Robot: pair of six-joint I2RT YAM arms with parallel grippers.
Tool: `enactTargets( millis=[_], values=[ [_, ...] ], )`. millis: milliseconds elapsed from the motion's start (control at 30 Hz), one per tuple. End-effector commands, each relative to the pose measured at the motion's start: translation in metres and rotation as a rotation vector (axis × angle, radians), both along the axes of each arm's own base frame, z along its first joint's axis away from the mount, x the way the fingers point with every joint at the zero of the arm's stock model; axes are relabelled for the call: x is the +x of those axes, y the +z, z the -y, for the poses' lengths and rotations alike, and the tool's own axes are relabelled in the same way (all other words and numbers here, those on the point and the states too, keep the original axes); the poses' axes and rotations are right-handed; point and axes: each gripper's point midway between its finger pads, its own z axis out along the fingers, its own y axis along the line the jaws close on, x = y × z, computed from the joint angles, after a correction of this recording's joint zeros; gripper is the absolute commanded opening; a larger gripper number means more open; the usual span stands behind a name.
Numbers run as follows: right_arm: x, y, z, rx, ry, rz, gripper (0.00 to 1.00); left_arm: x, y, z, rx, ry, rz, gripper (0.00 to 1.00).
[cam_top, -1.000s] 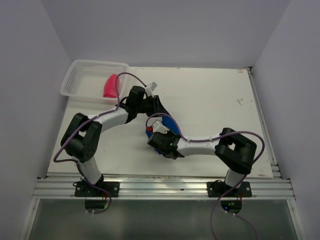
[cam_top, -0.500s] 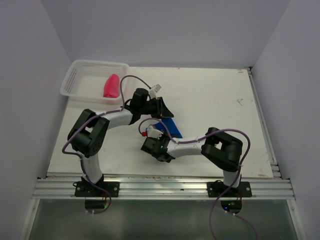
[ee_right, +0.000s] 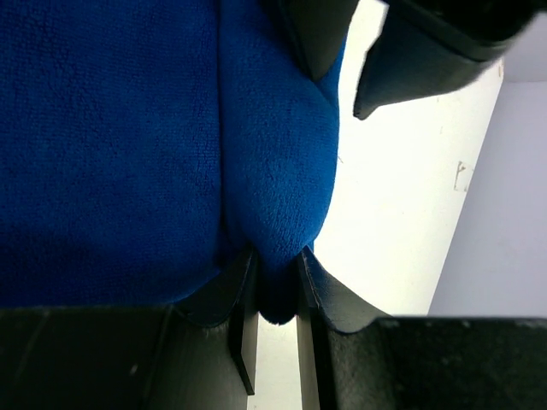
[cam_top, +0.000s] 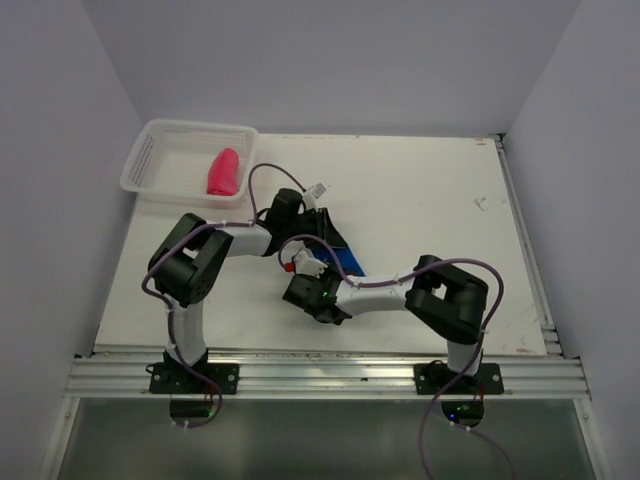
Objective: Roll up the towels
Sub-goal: Roll the towel
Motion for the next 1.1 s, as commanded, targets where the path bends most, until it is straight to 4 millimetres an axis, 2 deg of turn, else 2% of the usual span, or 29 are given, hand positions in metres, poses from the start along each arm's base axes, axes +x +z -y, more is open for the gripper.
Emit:
enactTargets(
  millis=[0, 133, 267, 333, 567, 733, 800, 833, 900, 933, 967, 1067],
  values=[
    [-0.006, 0.002, -0.011, 0.146, -0.013, -0.026, 0.2, -0.006, -0.025, -0.011, 0.066, 0.01, -0.006, 0.32],
    [-0.007, 0.015, -0.016, 0.227, -0.024, -0.011, 0.33, -0.013, -0.038, -0.018, 0.088, 0.026, -0.02, 0.32],
    [-0.007, 0.026, -0.017, 0.313, -0.028, 0.005, 0.41, -0.016, -0.042, -0.022, 0.101, 0.029, -0.022, 0.32],
    [-0.008, 0.026, -0.013, 0.353, -0.035, 0.013, 0.49, -0.017, -0.044, -0.023, 0.103, 0.03, -0.022, 0.32],
    [-0.011, 0.039, -0.008, 0.501, -0.057, 0.0, 0.54, -0.019, -0.042, -0.024, 0.102, 0.036, -0.02, 0.32],
    [-0.016, 0.065, -0.013, 0.727, -0.05, -0.034, 0.56, -0.019, -0.04, -0.024, 0.097, 0.039, -0.02, 0.32],
    [-0.013, 0.074, -0.006, 0.817, -0.073, -0.044, 0.57, -0.019, -0.037, -0.025, 0.093, 0.042, -0.016, 0.32],
    [-0.015, 0.074, -0.012, 0.889, -0.074, -0.087, 0.58, -0.019, -0.036, -0.024, 0.093, 0.041, -0.015, 0.32],
    [-0.008, 0.071, -0.002, 0.972, -0.125, -0.117, 0.61, -0.021, -0.034, -0.026, 0.089, 0.045, -0.013, 0.32],
    [-0.01, 0.076, -0.01, 1.054, -0.112, -0.162, 0.61, -0.022, -0.032, -0.026, 0.09, 0.049, -0.008, 0.32],
    [-0.003, 0.075, -0.002, 1.08, -0.145, -0.161, 0.61, -0.021, -0.028, -0.027, 0.085, 0.053, 0.001, 0.32],
    [0.002, 0.07, -0.001, 1.125, -0.18, -0.207, 0.63, -0.025, -0.025, -0.028, 0.081, 0.055, 0.003, 0.32]
  ],
)
